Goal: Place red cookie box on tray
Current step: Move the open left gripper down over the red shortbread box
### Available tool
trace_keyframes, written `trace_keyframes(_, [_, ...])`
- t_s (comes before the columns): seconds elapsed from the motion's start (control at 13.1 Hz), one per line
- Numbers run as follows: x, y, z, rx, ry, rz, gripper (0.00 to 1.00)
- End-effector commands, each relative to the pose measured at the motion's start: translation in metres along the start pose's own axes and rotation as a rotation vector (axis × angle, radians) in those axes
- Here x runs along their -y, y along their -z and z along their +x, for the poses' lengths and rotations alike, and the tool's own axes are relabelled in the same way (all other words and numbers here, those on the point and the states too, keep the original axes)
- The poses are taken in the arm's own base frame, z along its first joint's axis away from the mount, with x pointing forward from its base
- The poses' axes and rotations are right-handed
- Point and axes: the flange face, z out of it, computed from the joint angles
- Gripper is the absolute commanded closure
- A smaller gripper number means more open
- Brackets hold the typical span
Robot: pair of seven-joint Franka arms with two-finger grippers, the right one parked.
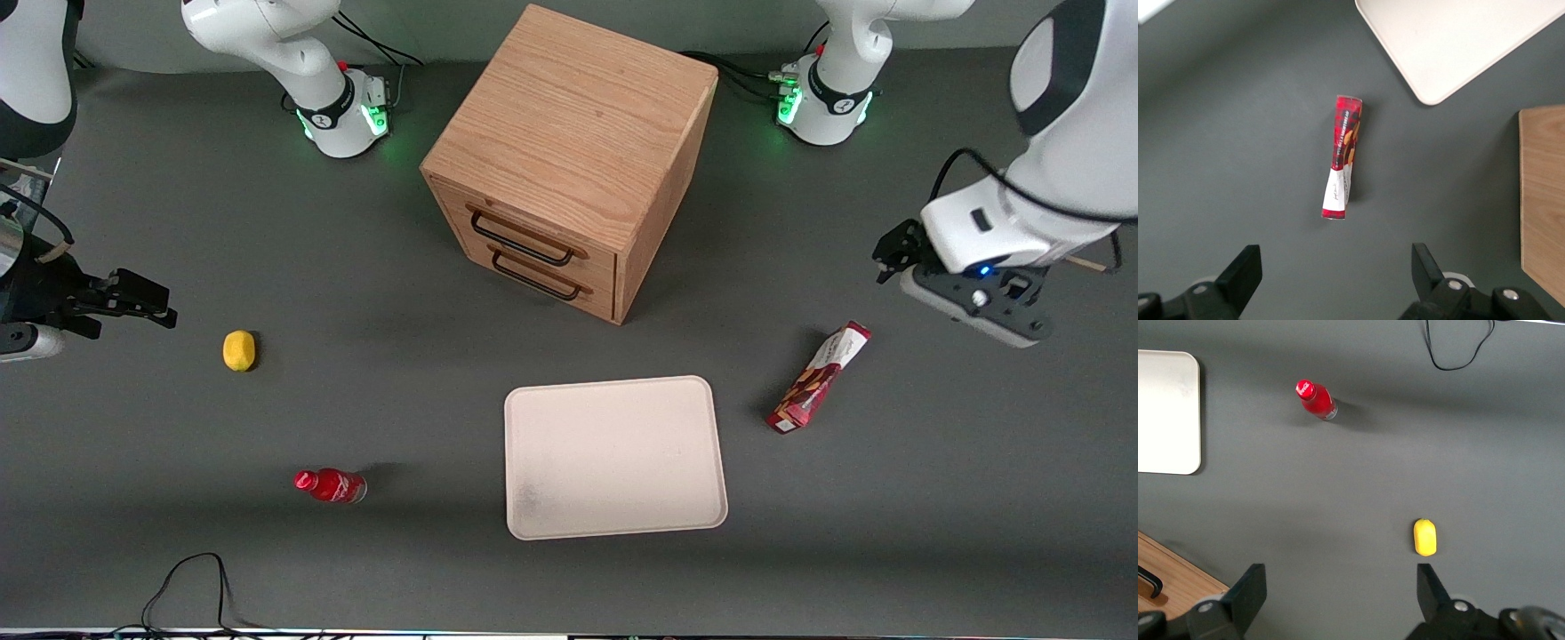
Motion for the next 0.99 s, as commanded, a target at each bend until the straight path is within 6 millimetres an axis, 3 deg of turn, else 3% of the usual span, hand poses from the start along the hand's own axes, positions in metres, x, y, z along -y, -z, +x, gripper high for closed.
trace_keyframes(0.0, [0.007,-0.048,0.015,0.047,-0.039,-0.008,0.00])
trace_keyframes(0.23, [0.005,-0.093,0.015,0.048,-0.043,-0.012,0.00])
trace_keyframes(0.31, [0.003,-0.119,0.017,0.049,-0.050,-0.012,0.00])
trace_keyframes(0.54, [0.002,-0.166,0.016,0.037,-0.060,-0.009,0.00])
trace_keyframes(0.61, [0.001,-0.190,0.017,0.029,-0.063,-0.006,0.00])
trace_keyframes(0.92, [0.008,-0.249,0.023,0.010,-0.074,0.005,0.00])
